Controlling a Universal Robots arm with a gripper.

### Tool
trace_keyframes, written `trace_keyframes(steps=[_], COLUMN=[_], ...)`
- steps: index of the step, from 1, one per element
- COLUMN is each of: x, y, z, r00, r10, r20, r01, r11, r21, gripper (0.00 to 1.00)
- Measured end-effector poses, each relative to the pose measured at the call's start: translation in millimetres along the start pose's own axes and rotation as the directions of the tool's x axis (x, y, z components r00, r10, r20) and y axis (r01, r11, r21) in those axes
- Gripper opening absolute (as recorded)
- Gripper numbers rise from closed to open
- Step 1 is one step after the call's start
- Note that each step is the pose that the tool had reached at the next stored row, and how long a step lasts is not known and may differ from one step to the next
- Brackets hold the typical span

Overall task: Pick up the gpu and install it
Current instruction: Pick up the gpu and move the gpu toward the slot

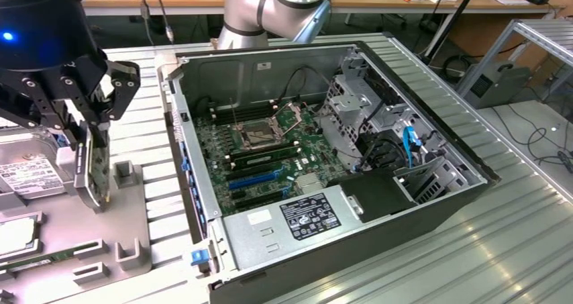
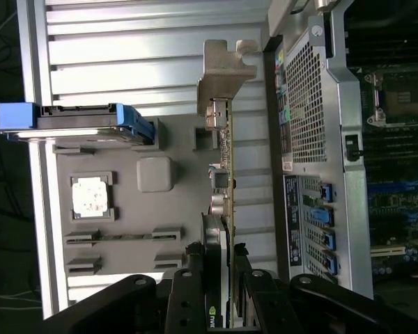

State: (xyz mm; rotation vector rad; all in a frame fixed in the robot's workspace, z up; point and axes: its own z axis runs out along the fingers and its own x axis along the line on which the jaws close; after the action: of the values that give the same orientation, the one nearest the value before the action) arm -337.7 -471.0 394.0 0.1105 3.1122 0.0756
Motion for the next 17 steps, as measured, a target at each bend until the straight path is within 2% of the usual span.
trace_keyframes(steps=[5, 10, 17], x=[-0.2, -0.3, -0.5], y=[0.4, 0.6, 1.1], z=[-8.3, -12.4, -21.7], r00=[1.0000, 1.0000, 1.0000], r10=[0.000, 0.000, 0.000], r20=[0.0000, 0.0000, -0.0004], r01=[0.000, 0.000, 0.000], r11=[1.0000, 1.0000, 1.0000], r21=[-0.0005, -0.0013, -0.0048], gripper=[0.27, 0.27, 0.27])
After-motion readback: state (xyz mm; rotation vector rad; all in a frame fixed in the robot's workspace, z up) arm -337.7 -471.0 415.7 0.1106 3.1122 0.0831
